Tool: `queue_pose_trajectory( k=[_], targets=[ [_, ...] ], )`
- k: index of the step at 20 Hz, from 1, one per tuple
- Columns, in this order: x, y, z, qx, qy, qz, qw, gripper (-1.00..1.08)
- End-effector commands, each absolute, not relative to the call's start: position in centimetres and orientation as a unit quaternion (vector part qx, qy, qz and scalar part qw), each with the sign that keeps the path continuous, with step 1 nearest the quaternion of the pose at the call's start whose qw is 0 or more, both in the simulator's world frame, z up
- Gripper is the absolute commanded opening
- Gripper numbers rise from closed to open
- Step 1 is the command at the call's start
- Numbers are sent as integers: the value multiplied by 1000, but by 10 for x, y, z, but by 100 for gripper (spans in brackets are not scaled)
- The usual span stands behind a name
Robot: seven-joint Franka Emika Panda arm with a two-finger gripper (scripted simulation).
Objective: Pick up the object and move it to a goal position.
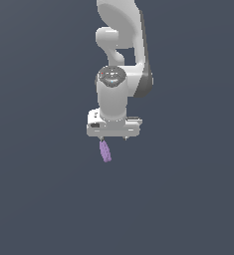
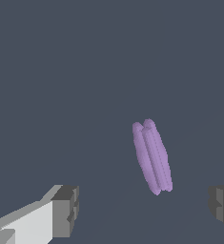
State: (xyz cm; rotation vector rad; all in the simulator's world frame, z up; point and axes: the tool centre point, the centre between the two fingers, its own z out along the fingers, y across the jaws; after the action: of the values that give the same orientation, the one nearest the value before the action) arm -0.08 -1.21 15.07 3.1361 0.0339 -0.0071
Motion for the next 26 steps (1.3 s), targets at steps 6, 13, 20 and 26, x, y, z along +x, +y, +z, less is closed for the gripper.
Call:
queue_pose_trajectory(
  k=[6, 13, 20, 26],
  targets=[
    [0, -10, 155, 1000, 24, 4, 8, 100],
    [0, -9, 160, 999, 38, 10, 13, 100],
    [0, -13, 152, 999, 48, 9, 12, 100],
    [0, -25, 132, 997, 75, 6, 10, 100]
  ],
)
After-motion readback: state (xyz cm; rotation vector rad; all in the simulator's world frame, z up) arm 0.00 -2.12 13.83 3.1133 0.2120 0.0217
